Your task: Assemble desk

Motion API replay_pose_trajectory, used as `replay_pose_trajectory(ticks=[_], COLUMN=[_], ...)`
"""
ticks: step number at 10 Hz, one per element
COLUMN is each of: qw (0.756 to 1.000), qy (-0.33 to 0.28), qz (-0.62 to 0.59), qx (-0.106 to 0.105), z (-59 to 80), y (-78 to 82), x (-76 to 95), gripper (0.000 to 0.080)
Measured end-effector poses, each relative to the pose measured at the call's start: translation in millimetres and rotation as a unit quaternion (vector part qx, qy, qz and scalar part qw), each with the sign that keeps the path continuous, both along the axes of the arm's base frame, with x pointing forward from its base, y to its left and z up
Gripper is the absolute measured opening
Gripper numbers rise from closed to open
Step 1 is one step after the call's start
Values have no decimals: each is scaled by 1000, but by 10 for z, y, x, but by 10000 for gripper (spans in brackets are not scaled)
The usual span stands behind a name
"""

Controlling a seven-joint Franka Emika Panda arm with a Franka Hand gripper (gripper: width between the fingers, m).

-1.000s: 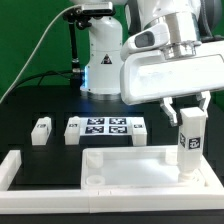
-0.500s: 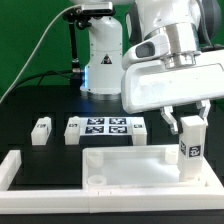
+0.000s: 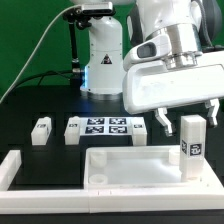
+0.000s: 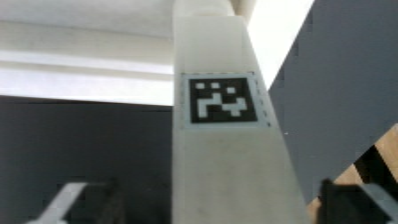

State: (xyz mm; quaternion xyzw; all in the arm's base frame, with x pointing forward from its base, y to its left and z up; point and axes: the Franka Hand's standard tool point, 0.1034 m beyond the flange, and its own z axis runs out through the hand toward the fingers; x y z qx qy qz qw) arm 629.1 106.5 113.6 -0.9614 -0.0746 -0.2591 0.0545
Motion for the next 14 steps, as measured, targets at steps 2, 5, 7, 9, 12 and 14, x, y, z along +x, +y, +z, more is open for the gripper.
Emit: replay_pose_trajectory(ticks=[2,5,7,9,12,14], qw=[1000,1000,1000,999,995,986], qy=[0,0,18,40,99,165], qz=[0,0,1,3,13,16], qx=[0,0,1,4,-1,-4], z=[-1,-1,25,86,39,20], y=[0,0,19,76,74,-13], x=[0,0,24,91,89,145], gripper=[641,648,648,648,648,648])
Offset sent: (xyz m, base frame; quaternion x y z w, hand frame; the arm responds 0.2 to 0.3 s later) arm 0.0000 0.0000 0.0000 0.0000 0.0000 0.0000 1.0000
